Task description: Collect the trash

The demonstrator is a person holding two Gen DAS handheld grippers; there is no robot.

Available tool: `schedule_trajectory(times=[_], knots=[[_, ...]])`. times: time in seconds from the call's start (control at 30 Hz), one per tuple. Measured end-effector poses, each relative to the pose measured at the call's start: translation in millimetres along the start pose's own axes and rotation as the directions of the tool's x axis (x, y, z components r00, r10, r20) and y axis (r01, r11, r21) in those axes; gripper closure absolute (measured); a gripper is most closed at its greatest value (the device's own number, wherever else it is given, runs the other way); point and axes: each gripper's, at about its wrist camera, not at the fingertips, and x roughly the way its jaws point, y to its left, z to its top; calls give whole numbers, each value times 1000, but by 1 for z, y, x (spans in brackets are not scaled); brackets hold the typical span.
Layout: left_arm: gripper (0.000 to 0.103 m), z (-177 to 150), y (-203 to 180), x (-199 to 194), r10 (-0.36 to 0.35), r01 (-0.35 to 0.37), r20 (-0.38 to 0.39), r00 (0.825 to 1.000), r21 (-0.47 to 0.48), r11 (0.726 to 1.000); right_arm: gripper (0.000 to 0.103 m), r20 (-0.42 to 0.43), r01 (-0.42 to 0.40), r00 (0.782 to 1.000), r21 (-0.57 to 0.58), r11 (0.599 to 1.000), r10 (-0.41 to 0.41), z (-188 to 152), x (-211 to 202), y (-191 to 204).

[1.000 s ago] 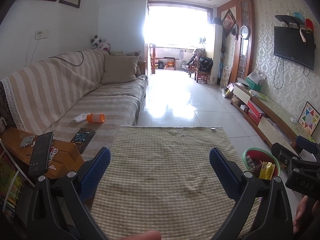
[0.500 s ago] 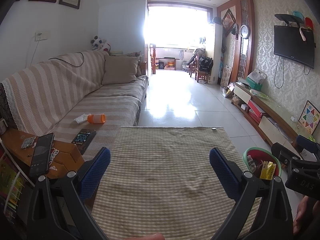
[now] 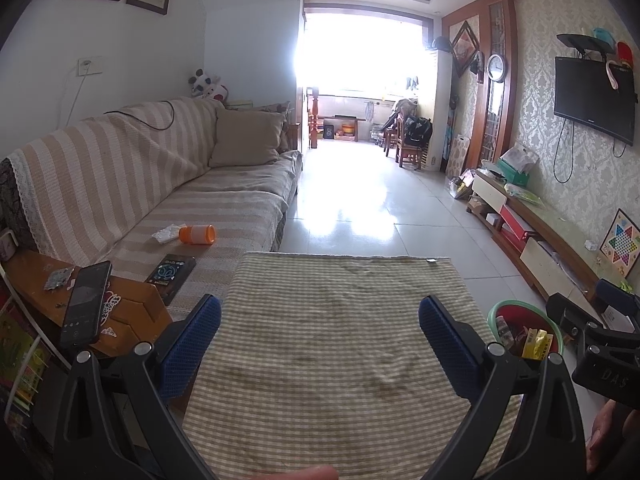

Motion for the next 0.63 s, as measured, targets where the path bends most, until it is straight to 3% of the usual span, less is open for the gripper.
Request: schedule_trajectory(times=[0.1,0.63], knots=[[8,0,4,0,-11,11,-5,1000,-29,1000,5,0,-1,1000,1,1000,1,0,0,0],[8,1,-3,-1,9,-9,7,1000,26,1000,5,-1,-2,1000,1,1000,2,-1,0,-1]])
